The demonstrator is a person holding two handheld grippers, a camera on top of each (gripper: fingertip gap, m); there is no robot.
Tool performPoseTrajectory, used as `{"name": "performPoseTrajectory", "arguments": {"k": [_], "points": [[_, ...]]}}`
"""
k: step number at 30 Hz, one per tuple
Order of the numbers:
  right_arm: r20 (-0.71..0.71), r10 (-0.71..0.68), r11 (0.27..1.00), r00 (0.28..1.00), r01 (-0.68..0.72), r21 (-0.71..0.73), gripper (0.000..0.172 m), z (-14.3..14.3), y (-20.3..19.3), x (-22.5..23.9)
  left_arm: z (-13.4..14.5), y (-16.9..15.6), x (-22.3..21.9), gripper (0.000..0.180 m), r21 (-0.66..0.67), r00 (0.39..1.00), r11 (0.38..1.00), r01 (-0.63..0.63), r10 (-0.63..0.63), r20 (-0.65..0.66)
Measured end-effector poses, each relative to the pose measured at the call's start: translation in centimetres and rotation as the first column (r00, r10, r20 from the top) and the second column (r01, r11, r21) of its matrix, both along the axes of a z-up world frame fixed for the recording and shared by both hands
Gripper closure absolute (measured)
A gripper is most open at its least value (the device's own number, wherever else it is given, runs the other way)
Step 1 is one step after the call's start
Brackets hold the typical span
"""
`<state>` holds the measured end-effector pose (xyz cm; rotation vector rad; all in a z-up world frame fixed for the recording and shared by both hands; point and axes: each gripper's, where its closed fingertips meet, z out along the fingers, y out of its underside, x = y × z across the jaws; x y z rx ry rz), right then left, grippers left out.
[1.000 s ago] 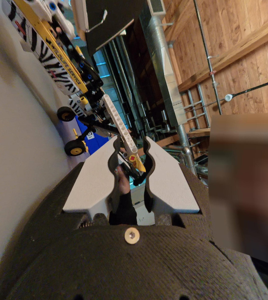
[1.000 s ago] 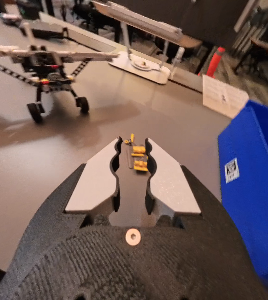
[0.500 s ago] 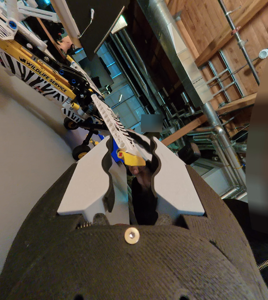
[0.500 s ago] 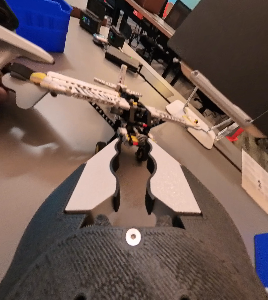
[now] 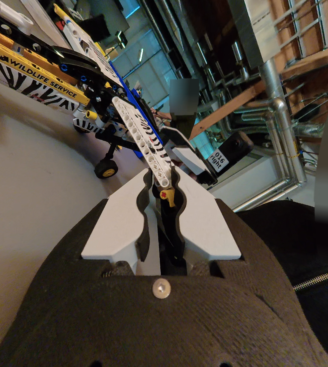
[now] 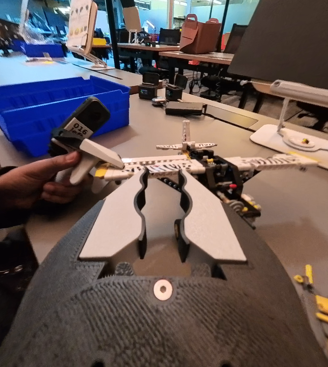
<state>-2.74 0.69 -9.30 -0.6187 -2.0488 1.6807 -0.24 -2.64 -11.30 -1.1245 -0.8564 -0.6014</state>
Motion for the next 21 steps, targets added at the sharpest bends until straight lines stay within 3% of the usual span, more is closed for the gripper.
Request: {"name": "performPoseTrajectory", "arguments": {"k": [5,10,14,16,21], "points": [[0.158,0.149,0.984,0.976,-0.129,-0.125,0.129,-1.0,-1.1,3.1,0.1,-0.7,-0.6,0.168,0.052,0.999,0.998,-0.029,0.027,0.046],[0.376,0.204,0.964,0.904,-0.118,-0.239,0.106,-3.2,-2.9,3.5,-0.3,0.8,0.9,0.167,0.025,0.992,0.994,0.108,-0.109,0.06],[0.505,0.347,0.856,0.79,-0.048,-0.515,0.144,-1.8,-2.8,3.1,-0.1,1.8,2.7,0.158,0.043,0.966,0.968,0.249,-0.251,0.061],[0.53,0.392,0.839,0.752,-0.057,-0.541,0.148,-2.2,-2.7,3.4,0.2,1.4,2.2,0.154,0.07,0.974,0.974,0.214,-0.218,0.054],[0.525,0.377,0.843,0.763,-0.048,-0.536,0.148,-2.1,-2.4,3.5,0.7,0.2,1.0,0.151,0.167,0.979,0.974,0.152,-0.171,0.108]]}}
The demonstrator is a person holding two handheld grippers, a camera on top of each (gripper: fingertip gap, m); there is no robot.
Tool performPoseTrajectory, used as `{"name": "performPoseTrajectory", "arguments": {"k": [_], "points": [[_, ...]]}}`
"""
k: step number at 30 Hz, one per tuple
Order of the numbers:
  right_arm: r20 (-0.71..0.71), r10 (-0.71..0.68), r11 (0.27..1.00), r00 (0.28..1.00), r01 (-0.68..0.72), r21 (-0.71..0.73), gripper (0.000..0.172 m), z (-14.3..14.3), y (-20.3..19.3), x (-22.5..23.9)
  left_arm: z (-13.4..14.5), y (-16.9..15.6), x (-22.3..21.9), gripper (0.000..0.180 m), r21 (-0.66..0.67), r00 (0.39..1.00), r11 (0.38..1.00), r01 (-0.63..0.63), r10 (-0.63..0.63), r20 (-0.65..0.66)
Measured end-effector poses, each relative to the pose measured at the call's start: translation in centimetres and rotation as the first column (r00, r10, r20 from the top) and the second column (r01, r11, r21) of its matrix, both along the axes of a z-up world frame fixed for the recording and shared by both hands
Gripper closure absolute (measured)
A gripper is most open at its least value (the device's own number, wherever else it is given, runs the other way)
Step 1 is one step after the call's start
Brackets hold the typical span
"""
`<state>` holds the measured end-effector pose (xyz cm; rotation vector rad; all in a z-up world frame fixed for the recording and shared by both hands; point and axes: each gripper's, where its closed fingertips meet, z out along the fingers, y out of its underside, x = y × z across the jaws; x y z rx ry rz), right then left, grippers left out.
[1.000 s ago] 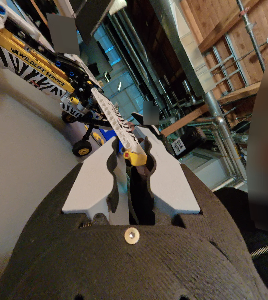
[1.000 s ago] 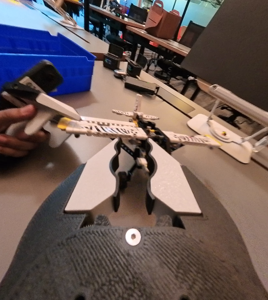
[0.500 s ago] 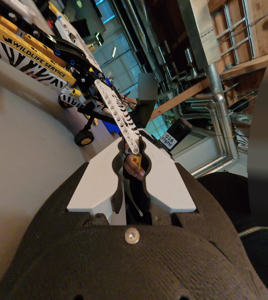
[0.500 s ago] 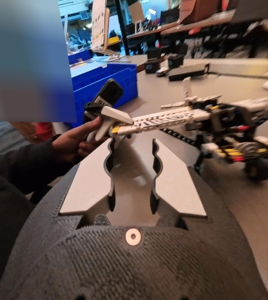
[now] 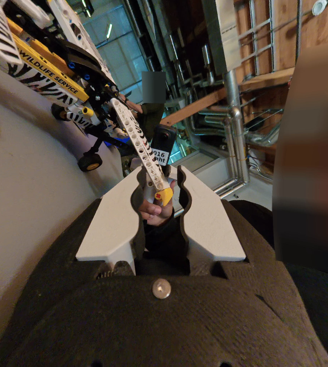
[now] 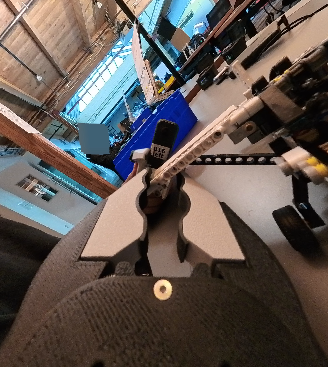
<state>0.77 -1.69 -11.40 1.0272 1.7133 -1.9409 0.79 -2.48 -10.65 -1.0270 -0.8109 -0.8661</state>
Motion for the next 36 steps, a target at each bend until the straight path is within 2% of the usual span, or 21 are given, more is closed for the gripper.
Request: {"name": "performPoseTrajectory", "arguments": {"k": [3,5,7,17,23,32,36], "points": [[0.023,0.011,0.999,1.0,-0.01,-0.031,0.148,0.0,0.0,0.0,-0.9,0.9,0.5,0.15,-0.051,0.997,0.997,0.059,-0.057,0.043],[0.036,0.019,0.999,0.999,-0.017,-0.042,0.148,-0.1,0.0,0.1,-1.3,1.4,0.9,0.163,-0.088,0.996,0.992,0.086,-0.084,0.033],[0.046,0.028,0.999,0.999,-0.026,-0.041,0.149,-0.2,-0.1,0.2,-1.2,1.3,0.9,0.17,-0.08,0.996,0.994,0.079,-0.076,0.034],[0.062,0.055,0.998,0.997,-0.054,-0.014,0.155,-0.3,-0.1,0.5,-1.1,1.0,0.4,0.175,-0.065,0.997,0.997,0.037,-0.033,0.064],[0.113,0.119,0.987,0.987,-0.105,-0.124,0.157,0.2,-0.1,0.8,-0.4,0.7,0.6,0.174,0.018,0.991,0.996,0.091,-0.092,0.101],[0.089,0.113,0.983,0.99,-0.098,-0.154,0.156,0.6,0.0,0.4,-0.3,0.8,0.7,0.171,0.007,0.995,0.997,0.076,-0.077,0.061],[0.069,0.085,0.989,0.994,-0.076,-0.125,0.155,0.4,-0.3,0.0,0.3,0.1,0.7,0.147,0.083,0.994,0.994,0.075,-0.081,0.077]]}}
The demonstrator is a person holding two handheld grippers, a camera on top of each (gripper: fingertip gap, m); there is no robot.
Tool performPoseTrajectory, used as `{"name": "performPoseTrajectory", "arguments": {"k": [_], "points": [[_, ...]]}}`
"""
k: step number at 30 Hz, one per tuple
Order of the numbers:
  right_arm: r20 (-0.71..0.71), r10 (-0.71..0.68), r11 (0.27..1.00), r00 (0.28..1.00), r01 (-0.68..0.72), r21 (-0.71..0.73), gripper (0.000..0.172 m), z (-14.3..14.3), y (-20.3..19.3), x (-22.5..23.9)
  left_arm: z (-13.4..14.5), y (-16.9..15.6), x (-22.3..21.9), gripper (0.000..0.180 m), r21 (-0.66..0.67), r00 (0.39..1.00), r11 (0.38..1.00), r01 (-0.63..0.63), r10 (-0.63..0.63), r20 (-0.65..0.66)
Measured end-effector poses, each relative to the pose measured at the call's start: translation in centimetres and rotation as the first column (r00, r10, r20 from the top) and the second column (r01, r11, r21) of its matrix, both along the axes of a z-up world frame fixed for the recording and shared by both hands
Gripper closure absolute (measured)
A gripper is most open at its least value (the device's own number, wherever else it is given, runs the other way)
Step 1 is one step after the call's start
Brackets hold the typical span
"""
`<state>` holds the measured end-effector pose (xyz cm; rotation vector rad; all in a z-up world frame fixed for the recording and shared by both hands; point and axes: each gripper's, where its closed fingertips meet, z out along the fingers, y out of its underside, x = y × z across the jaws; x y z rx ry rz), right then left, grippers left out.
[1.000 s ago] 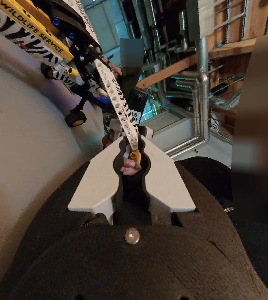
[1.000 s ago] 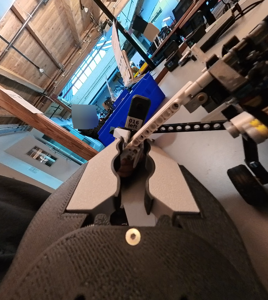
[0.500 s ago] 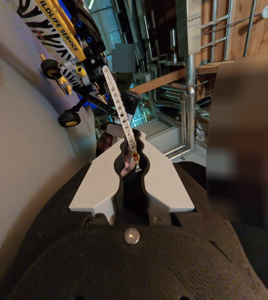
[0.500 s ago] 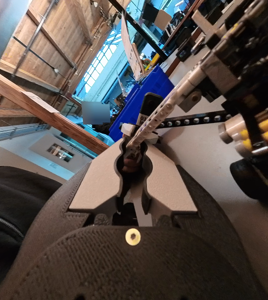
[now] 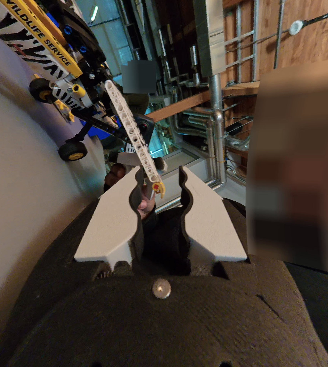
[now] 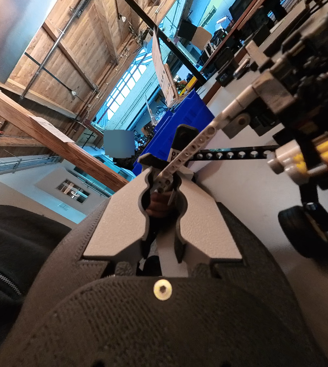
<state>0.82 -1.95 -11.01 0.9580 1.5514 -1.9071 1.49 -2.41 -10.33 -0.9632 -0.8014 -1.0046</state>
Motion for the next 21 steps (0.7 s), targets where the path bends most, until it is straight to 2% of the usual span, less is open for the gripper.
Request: {"name": "performPoseTrajectory", "arguments": {"k": [3,7,9,11,13,15,16,18,21], "points": [[-0.021,-0.019,1.0,1.0,0.02,0.016,0.154,0.1,0.0,-0.4,0.1,-0.1,0.3,0.14,0.024,1.0,1.0,0.017,-0.017,0.014],[-0.038,-0.044,0.999,0.998,0.045,0.023,0.154,0.2,-0.1,-0.7,-0.1,-0.2,0.1,0.142,0.028,0.999,1.0,-0.002,0.001,0.055],[-0.038,-0.048,0.999,0.998,0.049,0.021,0.154,0.2,-0.1,-0.8,-0.1,-0.9,-0.6,0.145,0.011,0.995,0.995,-0.096,0.096,0.035],[-0.035,-0.046,0.999,0.998,0.047,0.021,0.154,0.1,-0.1,-0.9,-0.3,-1.8,-1.3,0.146,-0.049,0.976,0.975,-0.218,0.216,-0.032],[-0.027,-0.043,0.999,0.999,0.044,0.012,0.153,0.2,-0.1,-0.9,-0.6,-2.0,-1.0,0.145,-0.165,0.949,0.943,-0.289,0.259,-0.181],[-0.015,-0.038,0.999,0.999,0.038,-0.005,0.153,0.2,-0.2,-1.0,-0.9,-2.0,-0.9,0.146,-0.306,0.873,0.857,-0.415,0.28,-0.399],[-0.009,-0.033,0.999,0.999,0.033,-0.013,0.152,0.1,-0.2,-1.0,-0.6,-2.1,-0.8,0.146,-0.346,0.803,0.791,-0.504,0.281,-0.526],[0.0,-0.026,0.999,1.0,0.026,-0.024,0.152,0.1,-0.4,-1.0,0.0,-2.3,-0.6,0.144,-0.387,0.63,0.631,-0.672,0.213,-0.747],[-0.004,-0.024,0.999,1.0,0.024,-0.026,0.152,0.1,-0.5,-1.1,0.3,-3.7,-1.7,0.125,-0.338,0.391,0.35,-0.874,0.091,-0.916]]}}
